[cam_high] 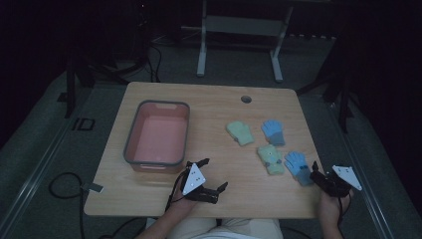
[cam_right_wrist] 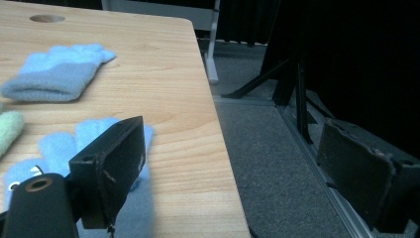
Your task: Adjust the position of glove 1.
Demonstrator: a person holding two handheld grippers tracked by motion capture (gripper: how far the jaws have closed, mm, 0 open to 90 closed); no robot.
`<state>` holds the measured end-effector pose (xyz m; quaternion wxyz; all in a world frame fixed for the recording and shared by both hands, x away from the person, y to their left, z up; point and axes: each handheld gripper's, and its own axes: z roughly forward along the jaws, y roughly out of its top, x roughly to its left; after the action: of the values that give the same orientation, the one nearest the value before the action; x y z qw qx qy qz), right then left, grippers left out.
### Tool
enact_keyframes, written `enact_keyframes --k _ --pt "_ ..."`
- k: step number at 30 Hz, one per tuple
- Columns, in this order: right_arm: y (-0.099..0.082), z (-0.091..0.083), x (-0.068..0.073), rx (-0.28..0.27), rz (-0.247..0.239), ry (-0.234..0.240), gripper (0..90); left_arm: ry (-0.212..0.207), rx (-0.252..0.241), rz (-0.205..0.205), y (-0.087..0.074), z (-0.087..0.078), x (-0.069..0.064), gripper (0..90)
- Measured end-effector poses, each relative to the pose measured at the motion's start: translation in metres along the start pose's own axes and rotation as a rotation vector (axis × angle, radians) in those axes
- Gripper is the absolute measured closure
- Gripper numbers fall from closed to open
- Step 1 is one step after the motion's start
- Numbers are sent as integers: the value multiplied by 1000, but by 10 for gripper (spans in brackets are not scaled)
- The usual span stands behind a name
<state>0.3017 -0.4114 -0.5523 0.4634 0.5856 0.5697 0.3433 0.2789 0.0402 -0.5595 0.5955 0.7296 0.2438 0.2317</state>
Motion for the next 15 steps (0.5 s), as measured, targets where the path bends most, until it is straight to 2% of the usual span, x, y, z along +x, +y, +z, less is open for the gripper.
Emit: enact_keyframes --k 7,15 --pt "0 0 -1 3 3 -4 115 -2 -3 1 0 0 0 10" --pt "1 3 -3 35 19 -8 116 -3 -1 10 0 0 -1 10"
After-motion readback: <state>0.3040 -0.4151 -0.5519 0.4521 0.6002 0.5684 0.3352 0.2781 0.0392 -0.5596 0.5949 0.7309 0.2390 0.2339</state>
